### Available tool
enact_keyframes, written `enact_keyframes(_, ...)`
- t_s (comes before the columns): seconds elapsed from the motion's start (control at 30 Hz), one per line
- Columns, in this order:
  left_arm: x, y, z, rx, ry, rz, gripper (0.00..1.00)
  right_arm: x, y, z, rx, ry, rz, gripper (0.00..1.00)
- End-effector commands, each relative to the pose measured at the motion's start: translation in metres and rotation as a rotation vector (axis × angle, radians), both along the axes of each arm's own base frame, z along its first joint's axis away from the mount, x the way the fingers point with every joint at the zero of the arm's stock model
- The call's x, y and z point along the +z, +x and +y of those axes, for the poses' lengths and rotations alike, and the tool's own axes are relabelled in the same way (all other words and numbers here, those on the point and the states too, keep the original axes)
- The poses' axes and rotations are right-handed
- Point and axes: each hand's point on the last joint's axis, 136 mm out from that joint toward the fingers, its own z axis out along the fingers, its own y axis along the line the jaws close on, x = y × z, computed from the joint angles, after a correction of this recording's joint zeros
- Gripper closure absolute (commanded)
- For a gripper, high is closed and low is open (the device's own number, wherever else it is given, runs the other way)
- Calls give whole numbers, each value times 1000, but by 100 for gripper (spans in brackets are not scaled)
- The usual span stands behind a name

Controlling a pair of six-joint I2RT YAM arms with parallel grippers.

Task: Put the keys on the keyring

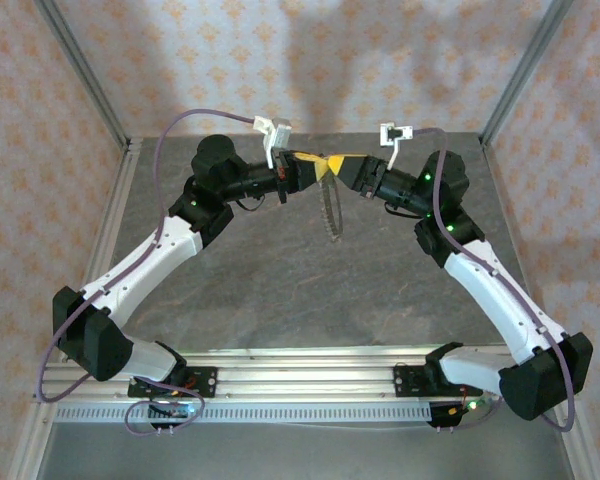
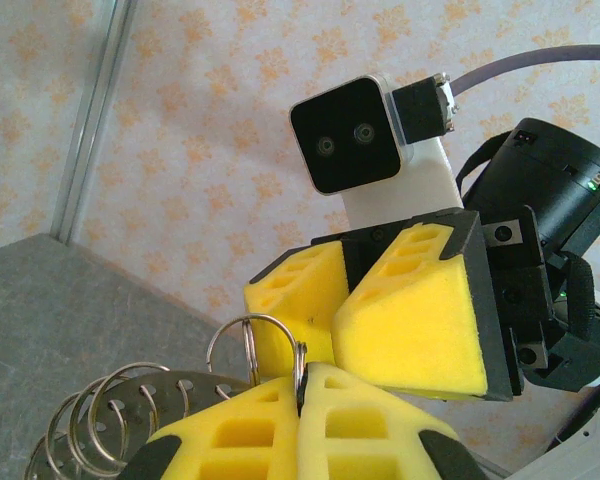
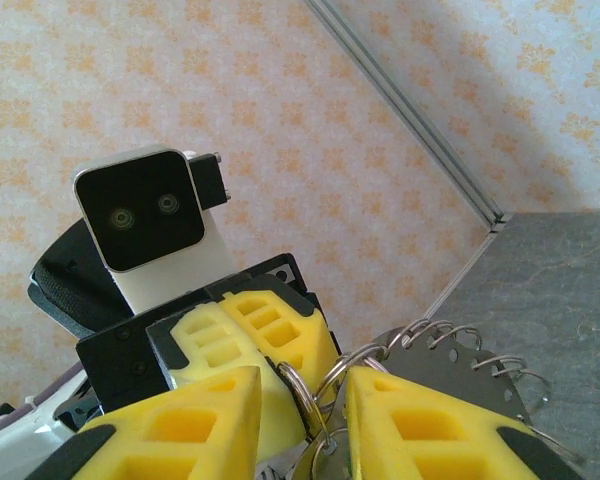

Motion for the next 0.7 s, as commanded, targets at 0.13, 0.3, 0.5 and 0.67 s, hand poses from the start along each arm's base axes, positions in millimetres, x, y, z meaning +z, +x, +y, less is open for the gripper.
enact_keyframes(0.13,31,-16,6,-22,-57,-94,100,14,-8,2,21,7,-64,78)
enact_keyframes(0.3,32,-16,5,-25,-60,-93,100,17,-12,5,62,17,-73,94)
enact_keyframes(0.5,32,-16,3,-32,-55,-91,100,19,-17,13,136,16,-68,88)
enact_keyframes(0.67,31,-17,0,-42,-48,-86,100,16,-13,16,141,12,-57,88)
